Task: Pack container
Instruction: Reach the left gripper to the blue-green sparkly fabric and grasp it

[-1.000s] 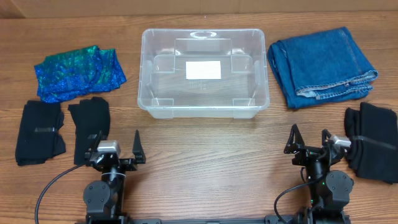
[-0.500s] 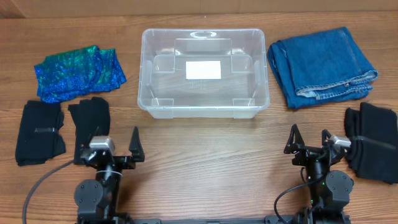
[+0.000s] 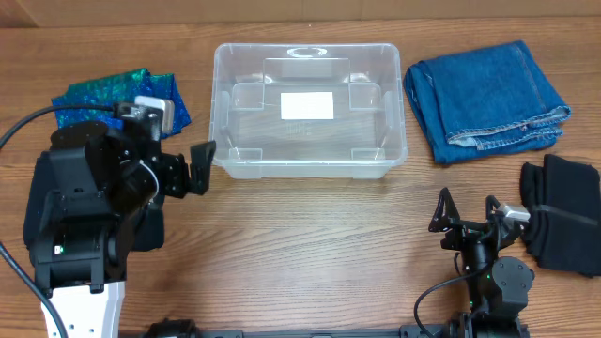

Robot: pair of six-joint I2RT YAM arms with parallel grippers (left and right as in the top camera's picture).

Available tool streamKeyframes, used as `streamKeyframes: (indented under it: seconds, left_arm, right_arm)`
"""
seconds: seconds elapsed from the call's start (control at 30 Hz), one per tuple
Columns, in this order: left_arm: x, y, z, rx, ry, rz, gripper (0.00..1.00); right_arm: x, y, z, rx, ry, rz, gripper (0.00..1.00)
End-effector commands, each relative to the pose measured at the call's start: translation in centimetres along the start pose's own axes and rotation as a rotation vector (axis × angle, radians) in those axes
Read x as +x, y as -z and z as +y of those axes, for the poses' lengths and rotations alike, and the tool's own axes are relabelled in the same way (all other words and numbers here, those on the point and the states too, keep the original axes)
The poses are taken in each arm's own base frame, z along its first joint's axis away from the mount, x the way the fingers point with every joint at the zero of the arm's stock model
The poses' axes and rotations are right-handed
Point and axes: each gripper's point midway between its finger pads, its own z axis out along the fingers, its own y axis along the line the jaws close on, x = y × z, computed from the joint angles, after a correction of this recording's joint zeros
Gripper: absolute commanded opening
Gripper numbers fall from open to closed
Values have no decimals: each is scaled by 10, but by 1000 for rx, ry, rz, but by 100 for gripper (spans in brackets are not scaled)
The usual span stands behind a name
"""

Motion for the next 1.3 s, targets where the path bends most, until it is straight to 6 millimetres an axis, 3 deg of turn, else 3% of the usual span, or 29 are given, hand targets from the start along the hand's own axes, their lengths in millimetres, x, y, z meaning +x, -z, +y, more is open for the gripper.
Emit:
streamKeyframes:
  seconds: [0.0, 0.03, 0.07, 0.13, 0.2, 0.3, 0.37, 0.47, 0.5, 0.6, 0.8, 0.9, 1.03, 1.17, 1.27]
  left_arm:
    - [-2, 3, -27, 159, -45, -2, 100]
    - [-7, 4, -29, 174, -53, -22, 100]
    - [-14, 2, -17, 109, -1, -42, 100]
    - [-27, 0, 38, -135, 299, -84, 100]
    - [-34, -8, 86, -242, 459, -93, 100]
    - [-11, -39, 154, -383, 610, -25, 100]
    - [9, -68, 180, -434, 620, 45, 100]
    - [37, -110, 208, -475, 529, 153, 95]
    - [44, -123, 214, -471, 488, 177, 100]
    - [60, -147, 243, -548, 397, 209, 100]
    - [66, -182, 265, -536, 87, 251, 100]
    - [84, -206, 261, -467, -37, 312, 99]
    - [102, -238, 240, -357, -155, 360, 100]
    - [99, -247, 234, -366, -238, 369, 100]
    - [113, -254, 239, -393, -269, 414, 100]
  right_arm:
    - [-7, 2, 3, -6, 2, -12, 100]
    - [-7, 2, 3, -6, 2, -12, 100]
    - [-7, 2, 3, -6, 2, -12, 100]
    - [-7, 2, 3, -6, 2, -12, 100]
    - [-7, 2, 3, -6, 2, -12, 100]
    - [-7, 2, 3, -6, 2, -12, 100]
    - [-7, 2, 3, -6, 2, -12, 100]
    - [-7, 2, 3, -6, 2, -12, 100]
    - [-7, 2, 3, -6, 2, -12, 100]
    - [-7, 2, 3, -6, 2, -12, 100]
    - [-7, 2, 3, -6, 2, -12, 100]
    - [-7, 2, 3, -6, 2, -12, 100]
    - [-7, 2, 3, -6, 2, -12, 100]
    - [-7, 2, 3, -6, 2, -12, 100]
    - [-7, 2, 3, -6, 2, -12, 100]
